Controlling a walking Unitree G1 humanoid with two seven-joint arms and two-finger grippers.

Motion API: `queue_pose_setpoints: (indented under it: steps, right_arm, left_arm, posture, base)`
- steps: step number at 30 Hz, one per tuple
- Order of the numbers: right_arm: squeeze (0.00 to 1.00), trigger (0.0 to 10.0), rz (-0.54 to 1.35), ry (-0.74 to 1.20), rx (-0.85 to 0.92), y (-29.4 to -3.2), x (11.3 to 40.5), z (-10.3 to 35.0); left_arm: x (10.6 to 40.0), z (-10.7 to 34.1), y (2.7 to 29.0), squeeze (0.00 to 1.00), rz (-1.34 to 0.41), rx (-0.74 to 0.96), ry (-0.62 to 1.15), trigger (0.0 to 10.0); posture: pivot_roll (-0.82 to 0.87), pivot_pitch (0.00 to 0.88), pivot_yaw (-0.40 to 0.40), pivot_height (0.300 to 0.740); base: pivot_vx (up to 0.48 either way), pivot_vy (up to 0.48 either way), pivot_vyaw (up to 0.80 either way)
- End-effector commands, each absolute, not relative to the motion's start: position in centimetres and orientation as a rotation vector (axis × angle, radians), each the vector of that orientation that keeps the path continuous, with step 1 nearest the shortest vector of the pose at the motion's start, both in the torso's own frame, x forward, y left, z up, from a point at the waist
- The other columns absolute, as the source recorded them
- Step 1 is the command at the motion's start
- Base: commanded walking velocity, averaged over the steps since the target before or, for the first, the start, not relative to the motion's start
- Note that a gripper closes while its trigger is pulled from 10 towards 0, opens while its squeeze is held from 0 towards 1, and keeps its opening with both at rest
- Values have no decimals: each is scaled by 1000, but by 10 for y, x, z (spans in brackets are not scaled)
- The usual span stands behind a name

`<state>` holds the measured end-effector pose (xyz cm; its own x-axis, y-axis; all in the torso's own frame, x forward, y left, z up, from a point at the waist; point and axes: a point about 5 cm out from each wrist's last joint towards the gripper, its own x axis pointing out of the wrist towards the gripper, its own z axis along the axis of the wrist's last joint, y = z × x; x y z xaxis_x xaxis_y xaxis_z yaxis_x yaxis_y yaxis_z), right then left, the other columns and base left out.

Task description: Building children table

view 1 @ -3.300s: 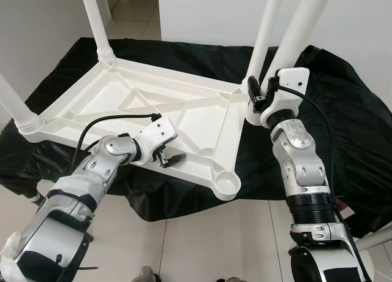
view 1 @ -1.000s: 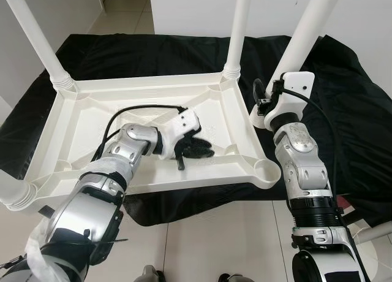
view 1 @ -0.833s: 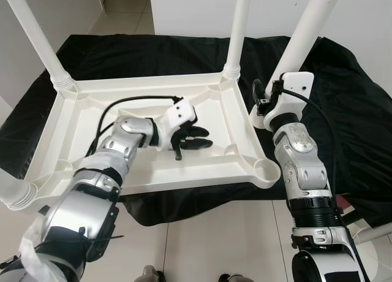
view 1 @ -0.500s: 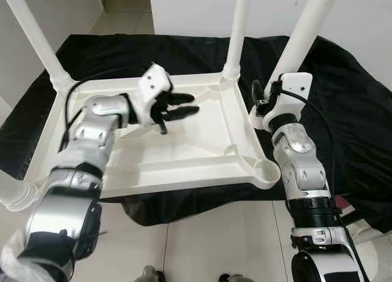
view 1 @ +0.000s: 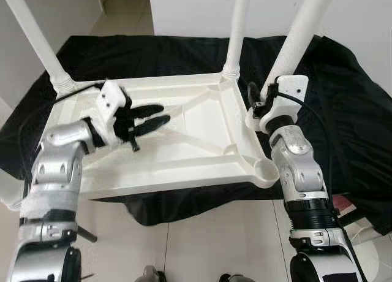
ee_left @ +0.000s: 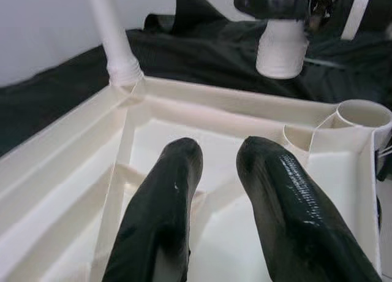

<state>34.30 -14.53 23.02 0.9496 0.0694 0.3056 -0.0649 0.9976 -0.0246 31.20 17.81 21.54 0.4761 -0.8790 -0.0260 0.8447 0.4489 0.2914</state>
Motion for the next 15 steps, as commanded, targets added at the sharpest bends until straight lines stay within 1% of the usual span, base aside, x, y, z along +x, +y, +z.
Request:
queue_pose_setpoints:
  steps: [1, 2, 7, 10, 12, 15]
  right_arm:
    - [0, 10000, 64, -317, -5, -145, 342, 228]
    - [0, 10000, 67, -316, -4, -144, 342, 227]
    - [0, 10000, 69, -314, -4, -144, 343, 226]
    - [0, 10000, 71, -318, -3, -143, 344, 227]
    - [0, 10000, 74, -321, -2, -142, 345, 228]
    - [0, 10000, 75, -322, -2, -142, 345, 228]
  left_arm:
    - [317, 220, 188, 0, -804, 251, -157, 10000]
    - [300, 216, 183, 0, -886, 247, -135, 10000]
    - [289, 212, 179, 0, -948, 230, -98, 10000]
    - [269, 201, 168, 0, -1092, 207, -14, 10000]
    - [261, 191, 160, 0, -1158, 198, 51, 10000]
    - [258, 189, 157, 0, -1174, 203, 62, 10000]
  posture:
    - [-26, 62, 73, 740]
    - [-24, 59, 73, 740]
    - [-22, 46, 74, 740]
    - [-18, 32, 73, 740]
    - [-17, 30, 73, 740]
    - [-17, 27, 73, 740]
  base:
    - [0, 0, 0]
    - [0, 0, 0]
    - [0, 0, 0]
    - [0, 0, 0]
    - [0, 0, 0]
    - [0, 0, 0]
